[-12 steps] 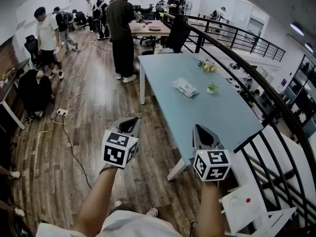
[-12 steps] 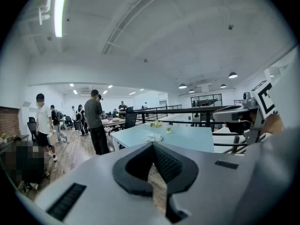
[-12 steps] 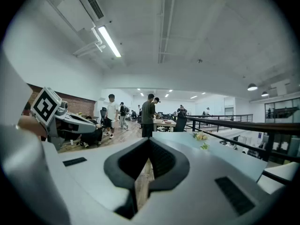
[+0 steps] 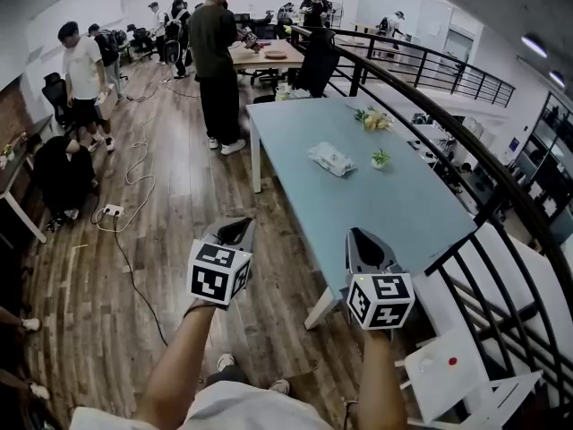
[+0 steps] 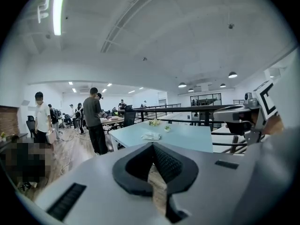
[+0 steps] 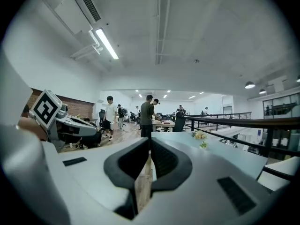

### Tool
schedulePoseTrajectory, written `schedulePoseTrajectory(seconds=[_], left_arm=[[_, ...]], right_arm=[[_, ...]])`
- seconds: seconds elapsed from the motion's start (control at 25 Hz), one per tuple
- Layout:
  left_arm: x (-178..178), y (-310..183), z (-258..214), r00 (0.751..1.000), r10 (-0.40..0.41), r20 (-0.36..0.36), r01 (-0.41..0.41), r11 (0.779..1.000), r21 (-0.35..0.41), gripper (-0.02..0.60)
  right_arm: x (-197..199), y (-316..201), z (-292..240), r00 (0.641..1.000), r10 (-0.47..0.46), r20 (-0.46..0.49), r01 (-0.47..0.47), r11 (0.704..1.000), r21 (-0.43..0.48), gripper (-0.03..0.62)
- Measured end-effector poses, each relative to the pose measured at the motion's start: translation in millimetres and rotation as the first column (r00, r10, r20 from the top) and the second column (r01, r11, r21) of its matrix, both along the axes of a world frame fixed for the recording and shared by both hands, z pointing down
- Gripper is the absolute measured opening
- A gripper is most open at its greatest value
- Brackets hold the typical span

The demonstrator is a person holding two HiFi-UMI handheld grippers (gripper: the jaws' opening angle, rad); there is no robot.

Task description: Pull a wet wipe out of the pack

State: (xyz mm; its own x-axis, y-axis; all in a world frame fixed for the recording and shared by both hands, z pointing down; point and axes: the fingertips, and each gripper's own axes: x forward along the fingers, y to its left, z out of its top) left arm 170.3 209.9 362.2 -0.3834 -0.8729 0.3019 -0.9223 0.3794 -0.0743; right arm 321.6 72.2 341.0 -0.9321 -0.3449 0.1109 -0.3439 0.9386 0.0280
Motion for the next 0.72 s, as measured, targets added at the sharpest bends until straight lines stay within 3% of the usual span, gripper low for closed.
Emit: schedulePoseTrajectory(seconds=[0.32, 0.72], left_arm=[[-17.6, -6.2, 5.3, 1.000, -0.012, -0.007, 0.012, 1.000, -0.008, -0.006], [-69.1, -28.4, 11.4, 1.000, 0.013, 0.008, -0.013, 0.999, -0.038, -0.009]], right_arm=[[-17.7, -5.7, 6.4, 1.000, 0.001, -0.003, -0.001, 1.000, -0.011, 0.035], [-64.8, -17.6, 14.4, 1.000, 0.014, -0.015, -0.014, 1.000, -0.020, 0.078]])
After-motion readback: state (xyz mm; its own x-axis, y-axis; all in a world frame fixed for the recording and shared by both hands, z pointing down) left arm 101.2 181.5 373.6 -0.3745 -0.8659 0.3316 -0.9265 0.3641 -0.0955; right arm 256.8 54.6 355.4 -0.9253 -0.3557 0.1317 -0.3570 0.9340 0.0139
